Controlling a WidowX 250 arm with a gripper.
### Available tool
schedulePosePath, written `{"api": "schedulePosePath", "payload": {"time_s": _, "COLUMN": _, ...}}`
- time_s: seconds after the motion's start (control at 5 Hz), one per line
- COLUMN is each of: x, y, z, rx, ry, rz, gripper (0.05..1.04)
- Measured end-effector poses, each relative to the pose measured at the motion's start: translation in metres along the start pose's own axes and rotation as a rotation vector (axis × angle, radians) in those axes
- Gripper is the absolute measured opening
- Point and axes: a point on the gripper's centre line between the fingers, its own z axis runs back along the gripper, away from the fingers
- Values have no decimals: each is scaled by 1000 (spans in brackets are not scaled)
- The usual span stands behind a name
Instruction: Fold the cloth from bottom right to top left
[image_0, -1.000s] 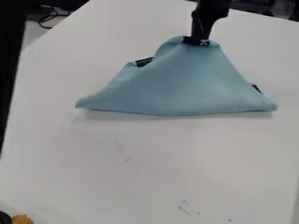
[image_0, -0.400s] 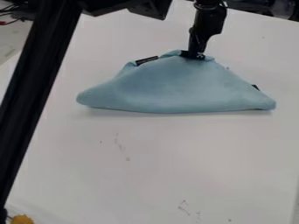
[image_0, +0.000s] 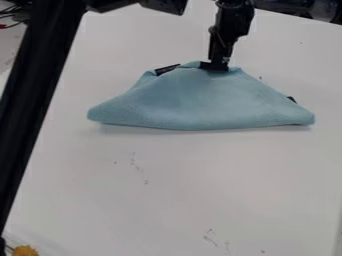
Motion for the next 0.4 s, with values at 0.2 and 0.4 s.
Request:
{"api": "schedulePosePath", "payload": {"time_s": 0.2, "x": -2, "y": 0, "z": 25, "rx": 4, "ry": -5, "rz": 86, "gripper": 804}}
{"api": "schedulePosePath", "payload": {"time_s": 0.4, "x": -9, "y": -3, "z": 40, "rx": -27, "ry": 38, "rz": 237, "gripper": 994}}
